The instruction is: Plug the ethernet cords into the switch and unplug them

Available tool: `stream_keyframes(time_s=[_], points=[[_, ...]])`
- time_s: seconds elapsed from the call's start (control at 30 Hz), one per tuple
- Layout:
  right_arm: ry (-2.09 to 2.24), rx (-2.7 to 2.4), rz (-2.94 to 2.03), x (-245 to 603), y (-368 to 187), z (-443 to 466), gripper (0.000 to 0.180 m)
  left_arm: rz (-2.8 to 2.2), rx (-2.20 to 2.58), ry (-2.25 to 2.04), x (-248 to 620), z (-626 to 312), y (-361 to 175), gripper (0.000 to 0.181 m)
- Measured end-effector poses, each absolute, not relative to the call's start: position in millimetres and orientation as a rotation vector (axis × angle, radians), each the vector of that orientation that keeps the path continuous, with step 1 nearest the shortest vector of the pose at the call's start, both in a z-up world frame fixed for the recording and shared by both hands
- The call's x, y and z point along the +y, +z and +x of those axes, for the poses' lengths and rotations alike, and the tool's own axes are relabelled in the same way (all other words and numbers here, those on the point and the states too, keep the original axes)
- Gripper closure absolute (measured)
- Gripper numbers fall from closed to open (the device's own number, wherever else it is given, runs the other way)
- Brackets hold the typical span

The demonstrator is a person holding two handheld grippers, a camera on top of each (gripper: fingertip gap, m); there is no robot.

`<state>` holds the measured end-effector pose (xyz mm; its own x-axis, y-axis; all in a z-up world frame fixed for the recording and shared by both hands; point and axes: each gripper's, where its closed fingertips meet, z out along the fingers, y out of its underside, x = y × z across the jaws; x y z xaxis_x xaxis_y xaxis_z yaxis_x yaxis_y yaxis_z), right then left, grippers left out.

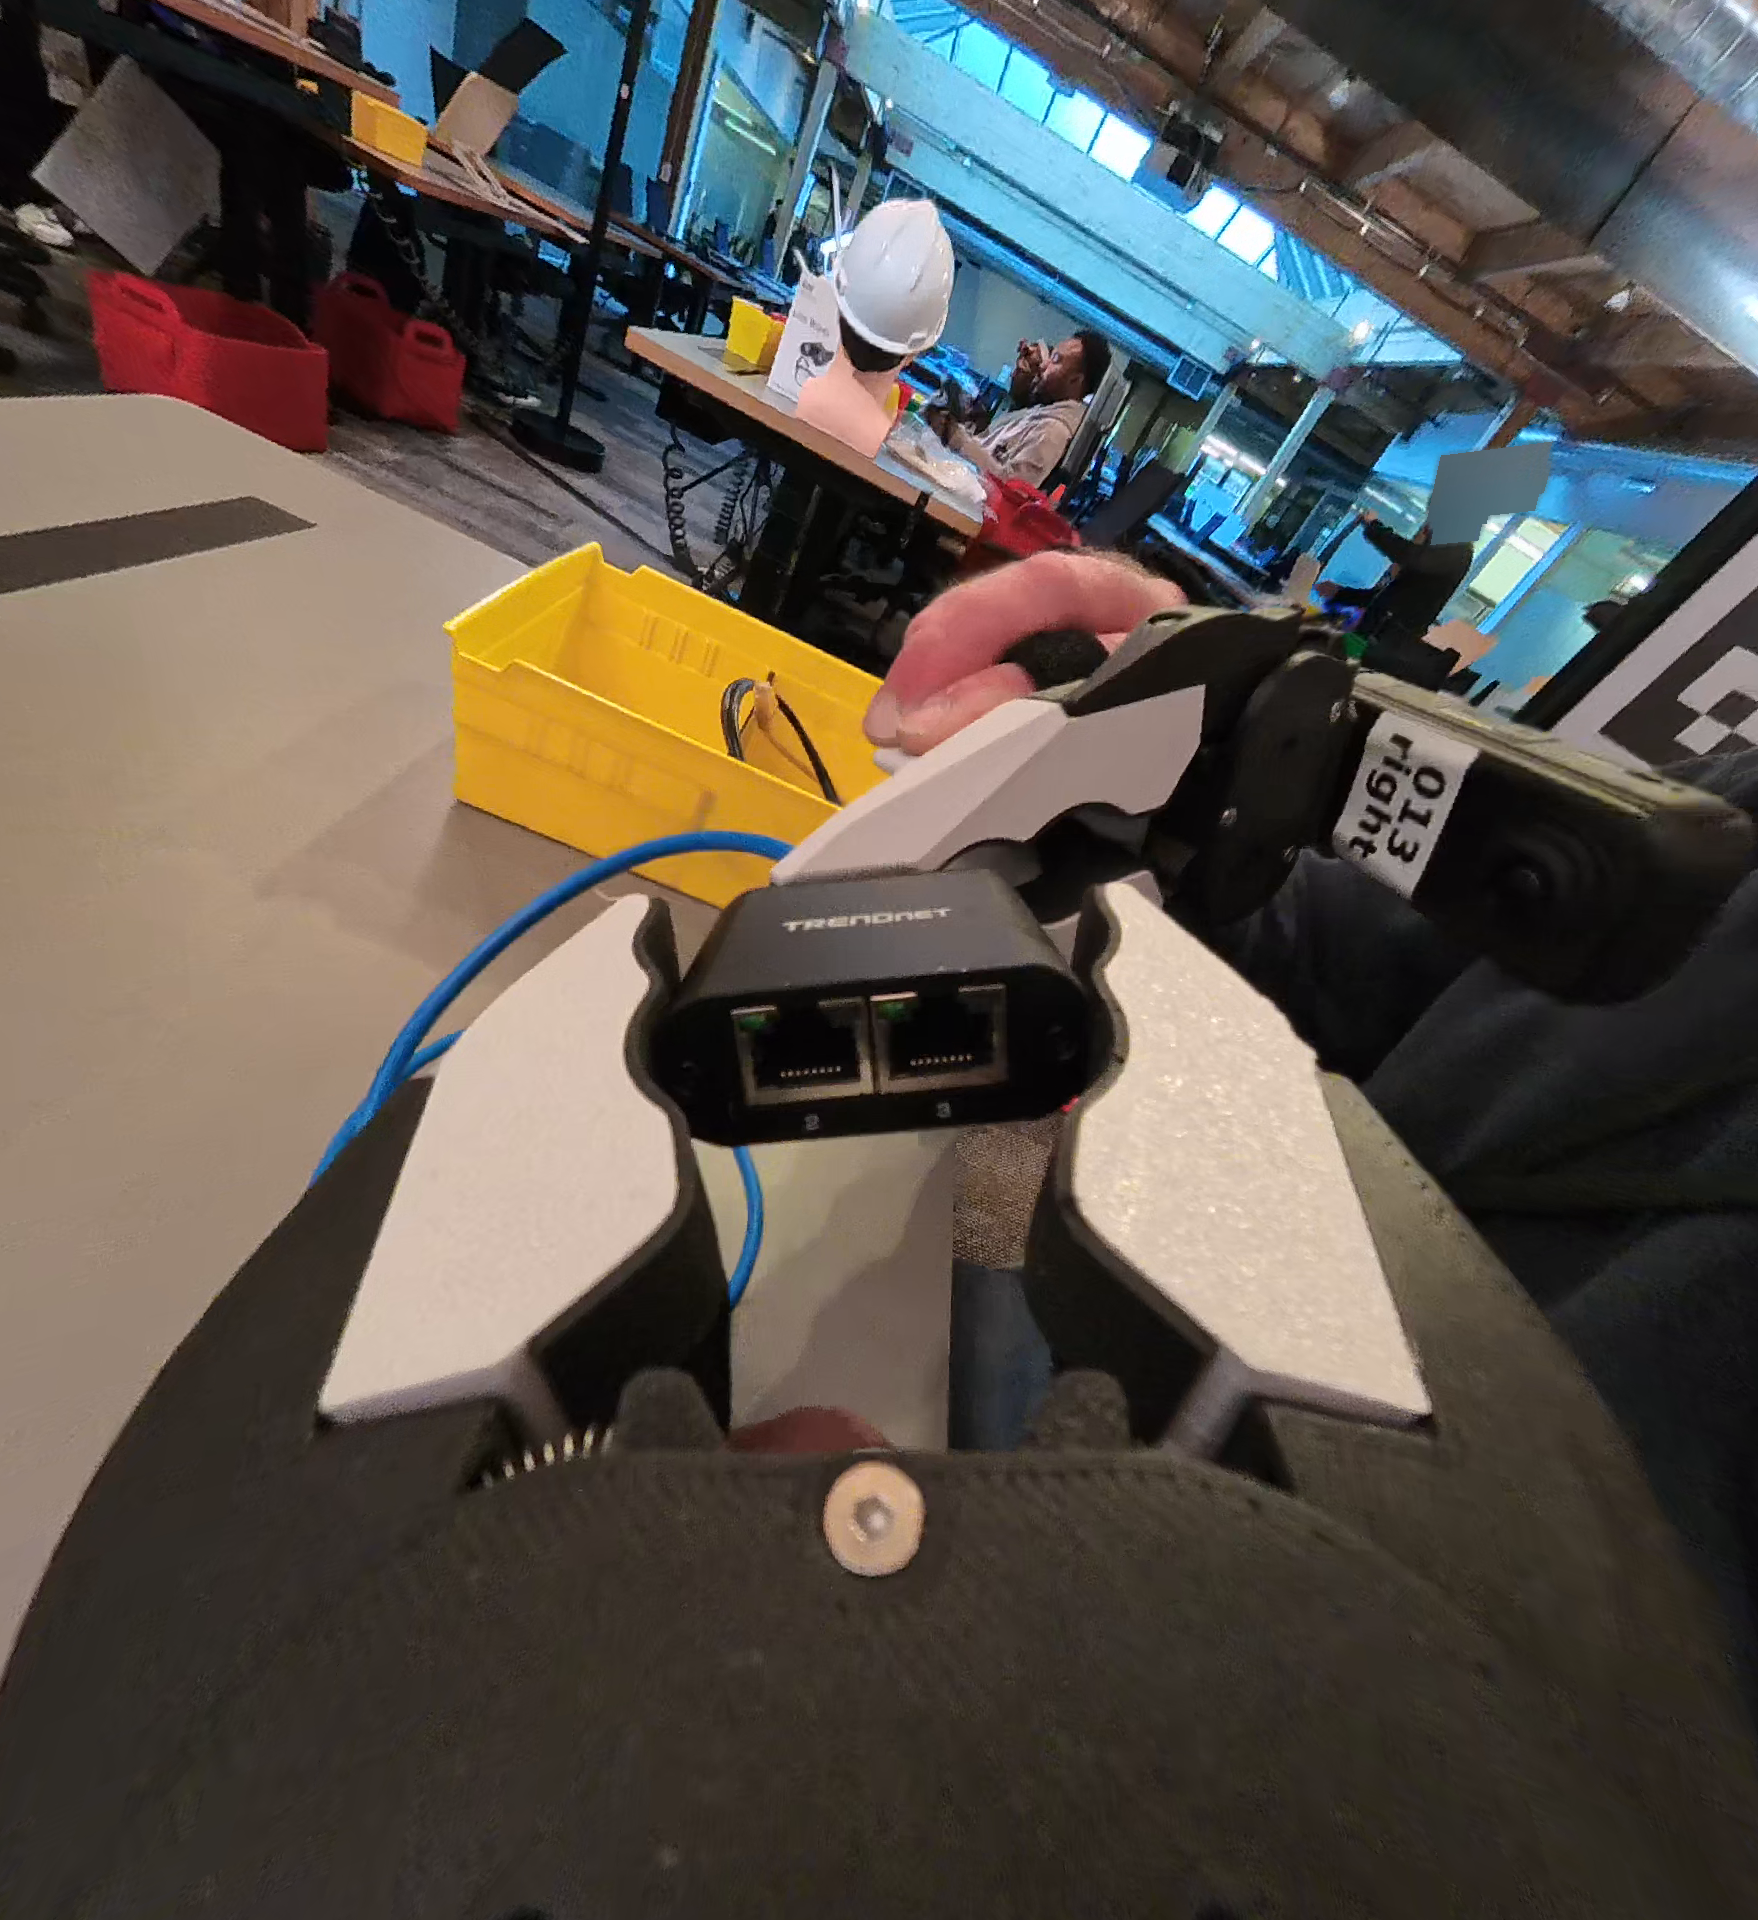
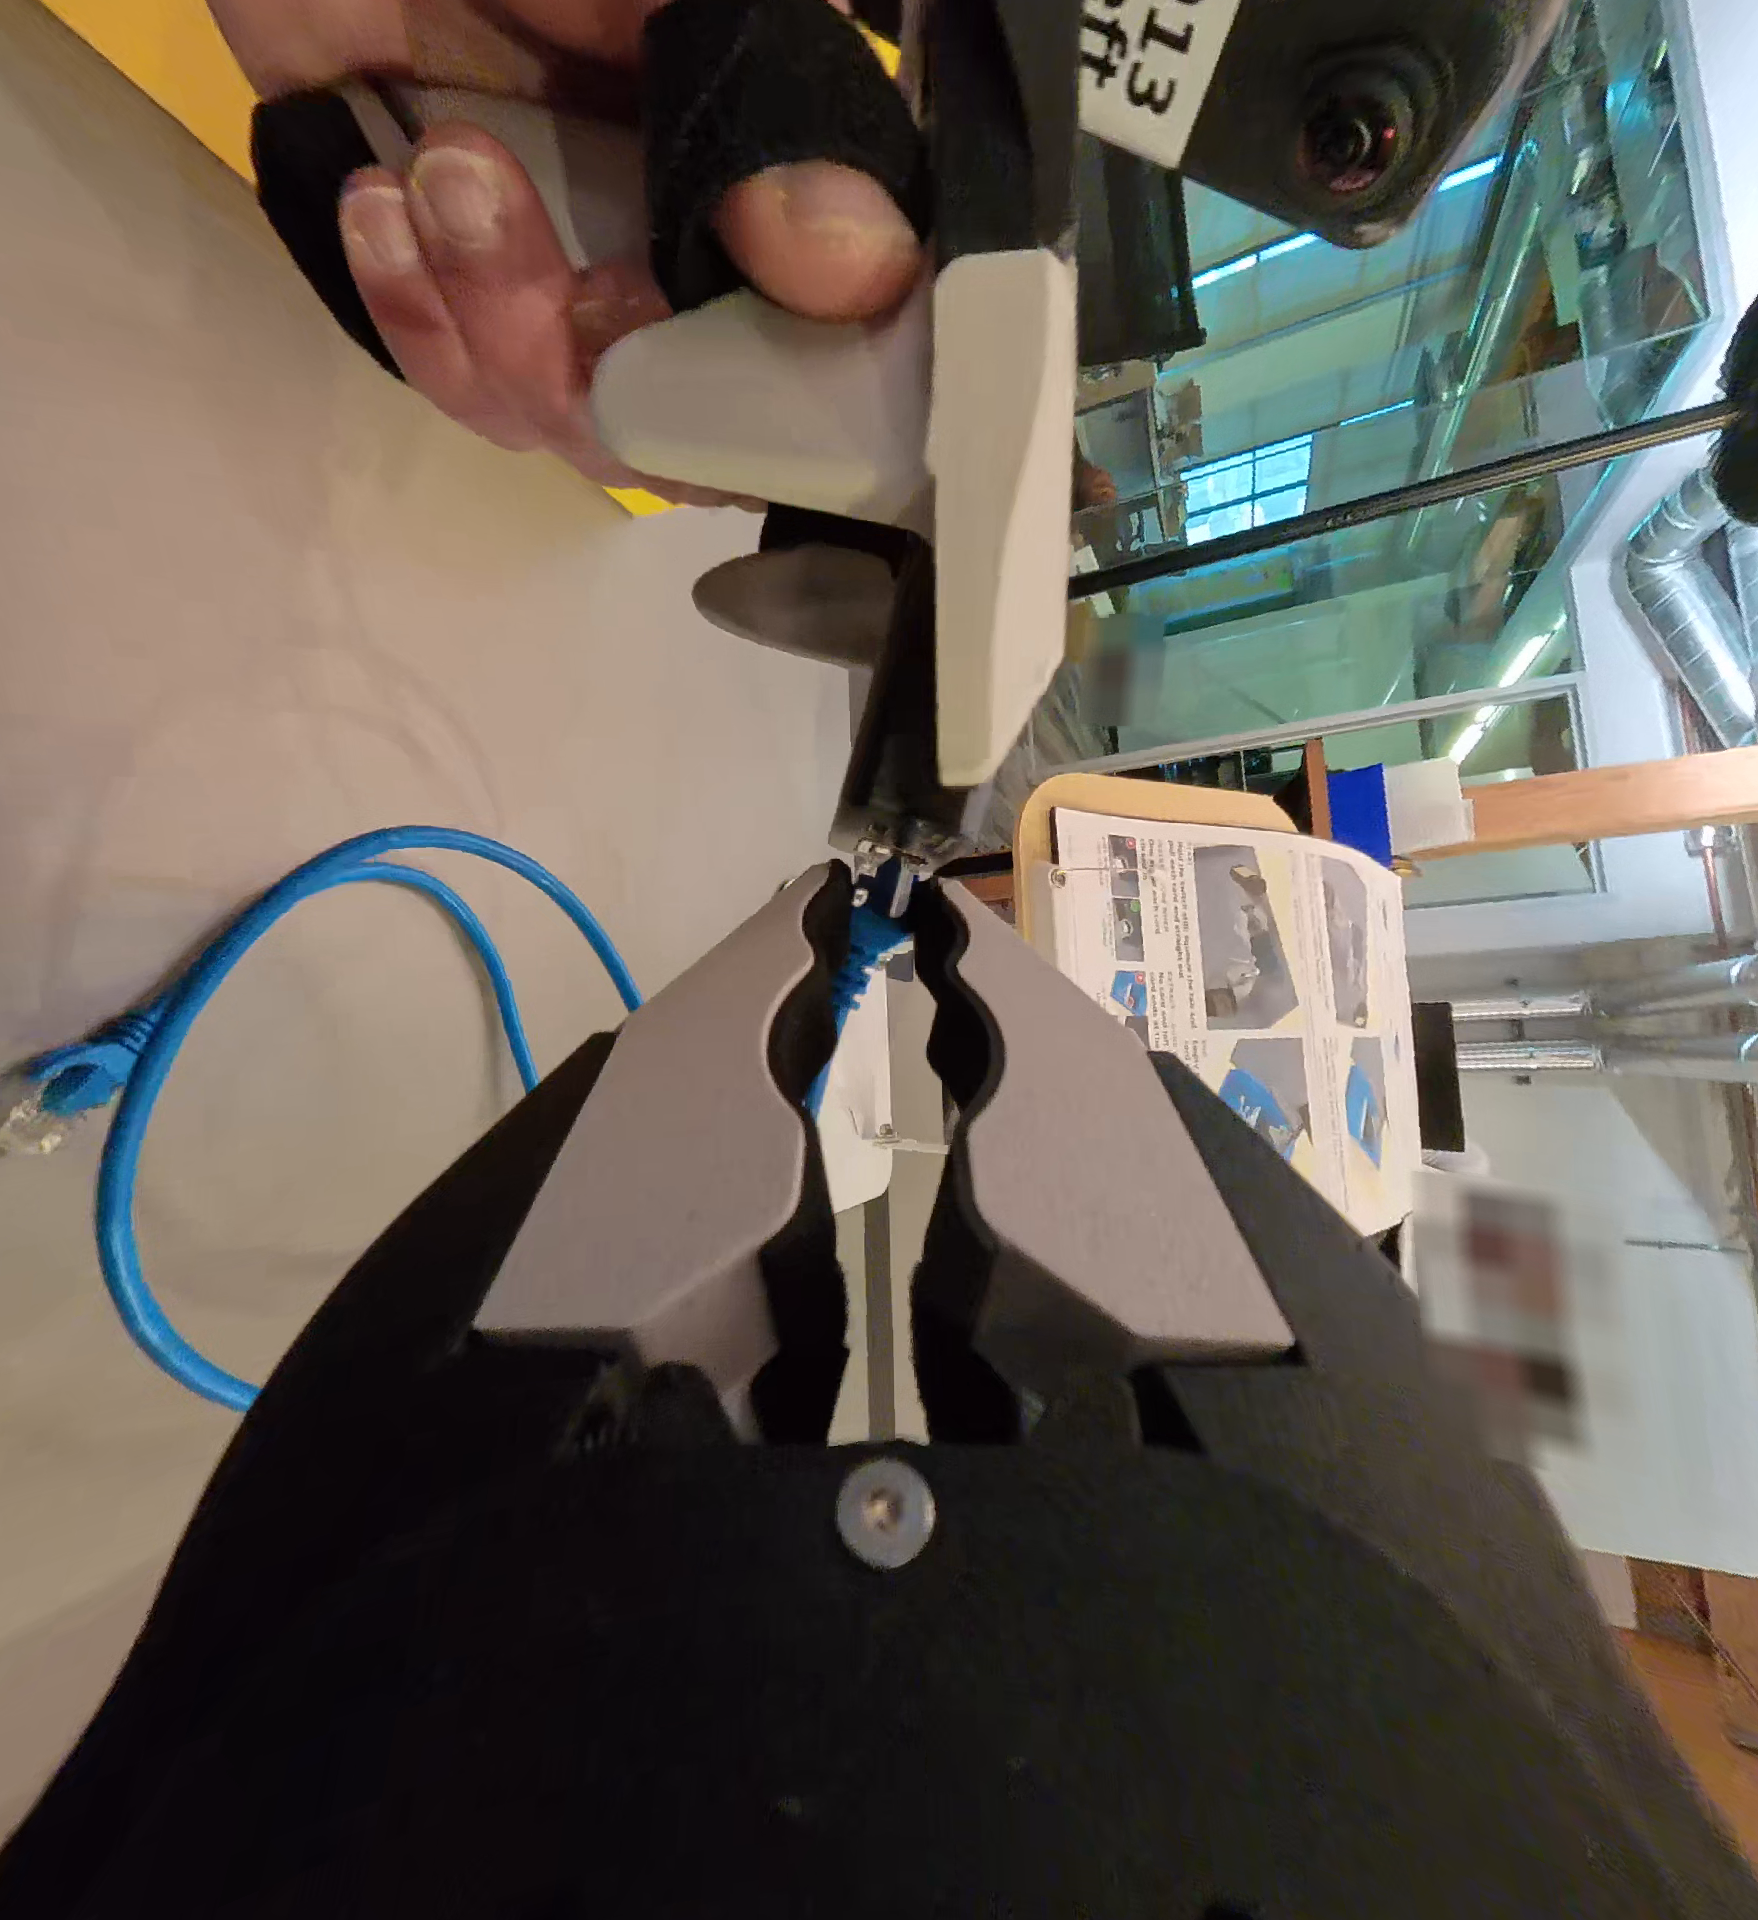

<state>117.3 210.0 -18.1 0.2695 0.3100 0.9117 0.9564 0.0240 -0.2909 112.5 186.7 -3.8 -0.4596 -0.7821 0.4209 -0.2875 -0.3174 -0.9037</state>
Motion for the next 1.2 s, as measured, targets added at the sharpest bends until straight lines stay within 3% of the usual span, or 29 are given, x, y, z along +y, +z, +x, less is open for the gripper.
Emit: stream_keyframes(time_s=[0.4,0.67,0.83,0.93,1.2], points=[[-0.730,-1.328,-1.488,191,-9,118,0.170,-1.306,1.652,-1.872,171,109,-2,0.107],[-0.848,-1.239,-1.560,199,-15,124,0.169,-1.347,1.614,-1.556,176,116,-4,0.107],[-0.821,-1.310,-1.505,193,-13,121,0.169,-1.373,1.639,-1.765,172,112,0,0.107],[-0.813,-1.316,-1.565,184,-20,145,0.169,-1.412,1.427,-1.817,225,103,14,0.107],[-0.697,-0.999,-1.607,183,36,186,0.169,-1.375,1.563,-1.621,216,107,1,0.107]])
